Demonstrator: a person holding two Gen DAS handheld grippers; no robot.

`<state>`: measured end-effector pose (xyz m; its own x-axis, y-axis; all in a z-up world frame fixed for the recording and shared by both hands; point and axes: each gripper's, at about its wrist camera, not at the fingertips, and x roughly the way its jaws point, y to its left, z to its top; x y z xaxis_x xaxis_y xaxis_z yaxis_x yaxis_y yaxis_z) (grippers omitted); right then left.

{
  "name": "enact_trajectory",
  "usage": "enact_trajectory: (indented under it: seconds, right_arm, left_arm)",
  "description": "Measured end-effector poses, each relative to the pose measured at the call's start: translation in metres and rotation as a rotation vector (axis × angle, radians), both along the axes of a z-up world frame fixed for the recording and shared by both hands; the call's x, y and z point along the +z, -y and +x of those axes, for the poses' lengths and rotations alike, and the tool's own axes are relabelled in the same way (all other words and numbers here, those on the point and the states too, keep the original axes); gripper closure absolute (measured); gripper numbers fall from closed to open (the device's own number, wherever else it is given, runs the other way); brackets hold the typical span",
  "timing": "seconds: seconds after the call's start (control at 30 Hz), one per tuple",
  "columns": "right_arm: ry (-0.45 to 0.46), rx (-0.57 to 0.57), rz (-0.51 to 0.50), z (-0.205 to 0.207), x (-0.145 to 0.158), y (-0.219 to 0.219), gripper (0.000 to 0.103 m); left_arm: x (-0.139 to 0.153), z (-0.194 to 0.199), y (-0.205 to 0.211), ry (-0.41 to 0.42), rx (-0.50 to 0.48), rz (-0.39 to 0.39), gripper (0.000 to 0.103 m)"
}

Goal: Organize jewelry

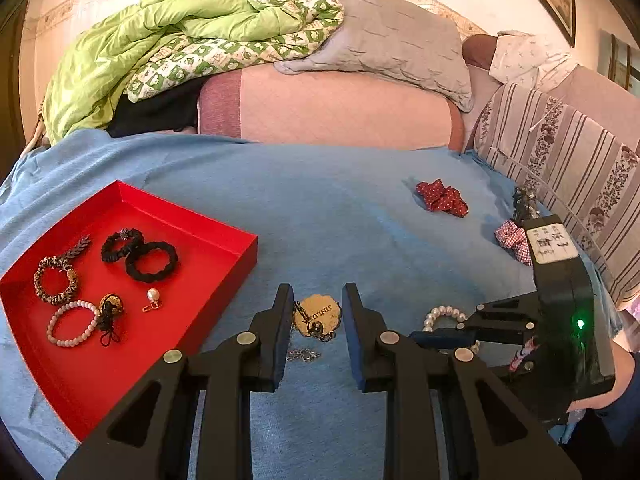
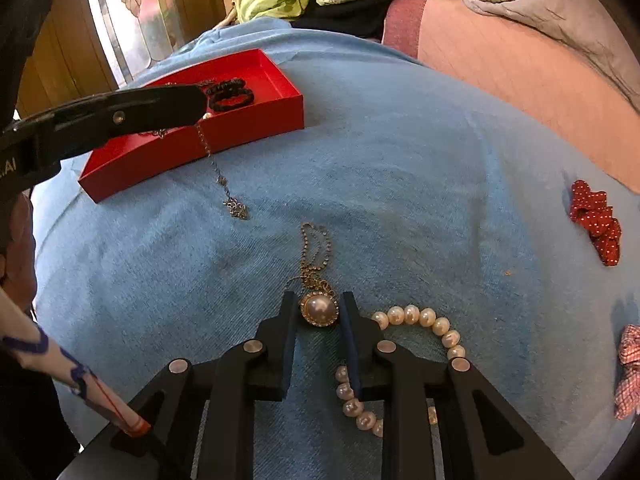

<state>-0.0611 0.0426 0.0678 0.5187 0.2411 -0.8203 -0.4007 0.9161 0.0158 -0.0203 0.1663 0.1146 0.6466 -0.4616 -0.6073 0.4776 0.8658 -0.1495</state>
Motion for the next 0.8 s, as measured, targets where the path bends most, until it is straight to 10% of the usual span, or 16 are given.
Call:
enact_trajectory:
  seconds: [0.47,0.8]
  right_arm:
    - [0.335,-0.106,0.309,-0.041,0.105,0.030,0.081]
    - [0.355,-0.110,0.339,-0.050,0.119,0.031,0.081]
  left_arm:
    - [0.036,-0.019,-0.005,0.103,-0.033,-0.088,0.079]
    - [0.056,-0.032,-0.005,0.158,-0.049,-0.095,0.079]
